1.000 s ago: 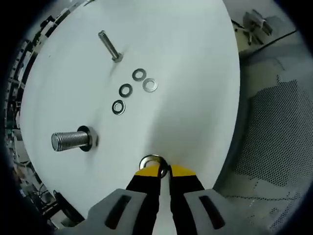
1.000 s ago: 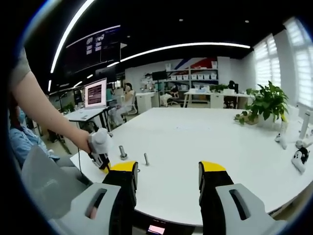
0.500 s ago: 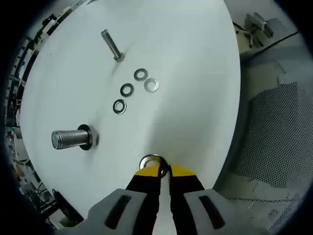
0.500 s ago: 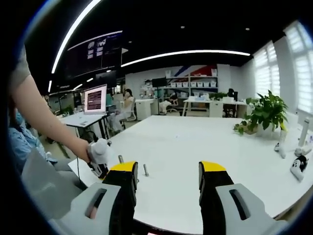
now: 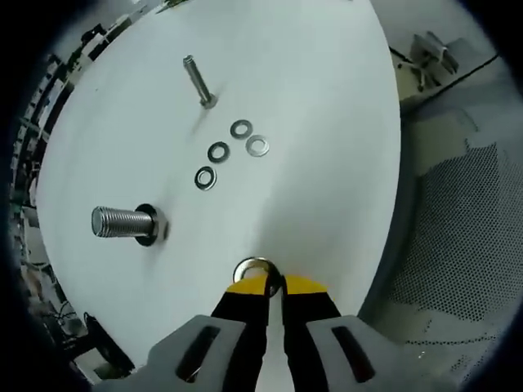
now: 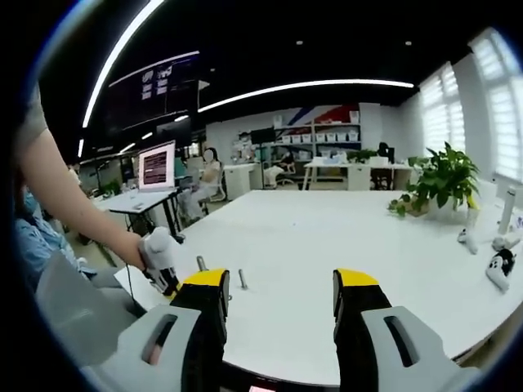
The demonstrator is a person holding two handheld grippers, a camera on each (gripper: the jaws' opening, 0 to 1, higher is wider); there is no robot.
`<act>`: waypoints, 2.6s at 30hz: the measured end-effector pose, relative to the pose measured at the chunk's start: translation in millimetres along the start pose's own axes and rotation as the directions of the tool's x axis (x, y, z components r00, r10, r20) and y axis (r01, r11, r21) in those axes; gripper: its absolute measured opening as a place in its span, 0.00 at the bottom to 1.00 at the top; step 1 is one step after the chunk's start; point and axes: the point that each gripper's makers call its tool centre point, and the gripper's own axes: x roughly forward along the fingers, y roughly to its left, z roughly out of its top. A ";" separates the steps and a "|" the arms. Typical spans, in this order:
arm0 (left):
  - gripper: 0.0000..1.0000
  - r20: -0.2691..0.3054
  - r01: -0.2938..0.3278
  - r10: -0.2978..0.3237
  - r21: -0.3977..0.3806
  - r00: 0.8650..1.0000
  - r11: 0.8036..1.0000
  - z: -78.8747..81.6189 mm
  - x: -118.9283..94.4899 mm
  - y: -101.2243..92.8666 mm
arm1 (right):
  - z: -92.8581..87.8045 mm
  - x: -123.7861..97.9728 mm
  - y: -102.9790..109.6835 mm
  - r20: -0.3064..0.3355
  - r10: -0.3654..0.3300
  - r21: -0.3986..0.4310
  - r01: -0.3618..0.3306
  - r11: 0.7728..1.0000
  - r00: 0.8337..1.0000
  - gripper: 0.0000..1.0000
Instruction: Place the washer onto the threaded stud by aligning its center hole with the stud, sliding it down to the base, and recovering from edge contact or off-axis alignment until the washer reaches the visible bottom stop.
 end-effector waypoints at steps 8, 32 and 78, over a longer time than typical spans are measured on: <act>0.02 0.018 0.003 -0.003 -0.004 1.000 1.000 -0.4 -0.7 2.2 | -1.5 1.8 6.6 -0.015 0.019 -0.045 -0.019 0.999 1.000 0.53; 0.01 0.070 -0.074 0.071 0.044 0.995 0.996 0.9 -36.9 22.0 | -6.9 1.2 6.2 -0.032 0.027 -0.026 -0.028 0.999 0.999 0.52; 0.02 0.118 -0.176 0.171 0.028 0.978 0.984 48.9 -63.9 93.4 | -9.6 -0.2 -0.9 -0.035 0.007 0.008 -0.006 1.000 0.999 0.53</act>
